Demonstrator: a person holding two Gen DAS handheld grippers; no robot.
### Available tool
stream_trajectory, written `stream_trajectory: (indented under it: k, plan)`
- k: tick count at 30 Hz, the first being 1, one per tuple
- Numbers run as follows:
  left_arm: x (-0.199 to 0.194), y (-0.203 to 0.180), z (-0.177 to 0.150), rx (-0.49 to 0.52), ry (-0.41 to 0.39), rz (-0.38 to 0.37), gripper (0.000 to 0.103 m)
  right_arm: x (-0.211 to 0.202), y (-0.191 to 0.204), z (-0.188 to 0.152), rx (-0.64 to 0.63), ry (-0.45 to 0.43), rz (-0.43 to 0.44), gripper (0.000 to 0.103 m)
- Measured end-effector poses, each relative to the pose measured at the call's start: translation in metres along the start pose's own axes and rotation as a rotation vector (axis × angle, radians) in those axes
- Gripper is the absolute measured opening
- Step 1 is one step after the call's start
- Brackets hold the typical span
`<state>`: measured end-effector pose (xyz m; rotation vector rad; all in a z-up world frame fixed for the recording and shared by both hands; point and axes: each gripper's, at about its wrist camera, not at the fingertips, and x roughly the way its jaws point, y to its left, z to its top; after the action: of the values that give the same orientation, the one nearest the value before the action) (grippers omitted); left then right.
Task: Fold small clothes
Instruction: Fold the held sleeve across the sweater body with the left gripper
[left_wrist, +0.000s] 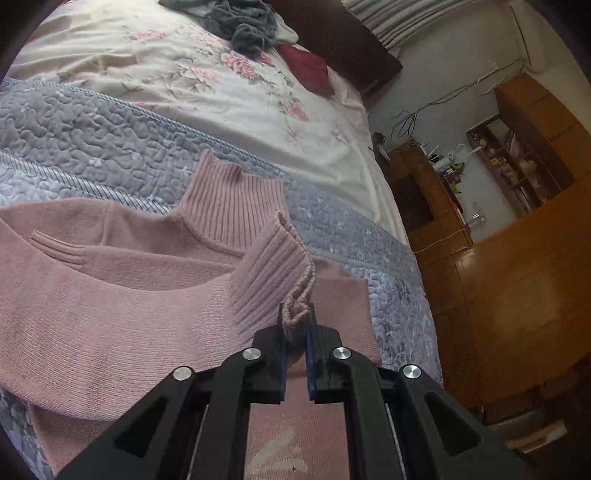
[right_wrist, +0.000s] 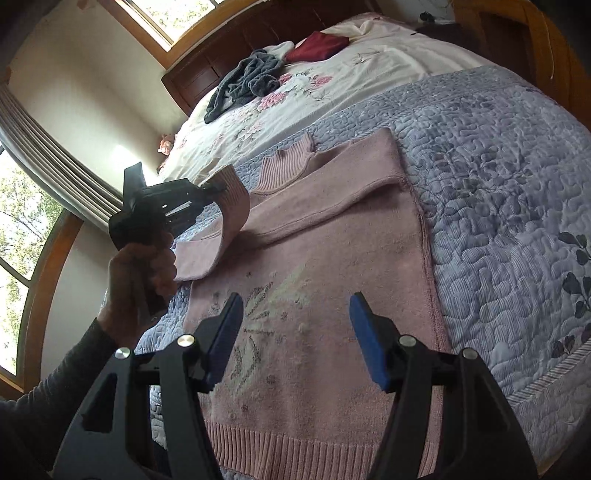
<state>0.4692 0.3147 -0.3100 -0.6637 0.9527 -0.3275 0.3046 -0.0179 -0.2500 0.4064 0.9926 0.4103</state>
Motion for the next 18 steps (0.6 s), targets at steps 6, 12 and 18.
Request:
stream_trajectory:
  k: [6,12,18]
  plan:
    - [0.034,0.036,-0.029,-0.054,0.077,-0.049,0.065,0.035,0.010,0.013,-0.022,0.049,-0.001,0.069]
    - [-0.052,0.093,-0.067,-0.130,-0.130,-0.236,0.081,0.093,0.013,0.050,0.048,0.142,0.098,0.089]
    - [-0.104,0.155,-0.091,-0.163,-0.210,-0.331,0.082,0.183,0.000,0.108,0.201,0.309,0.228,0.067]
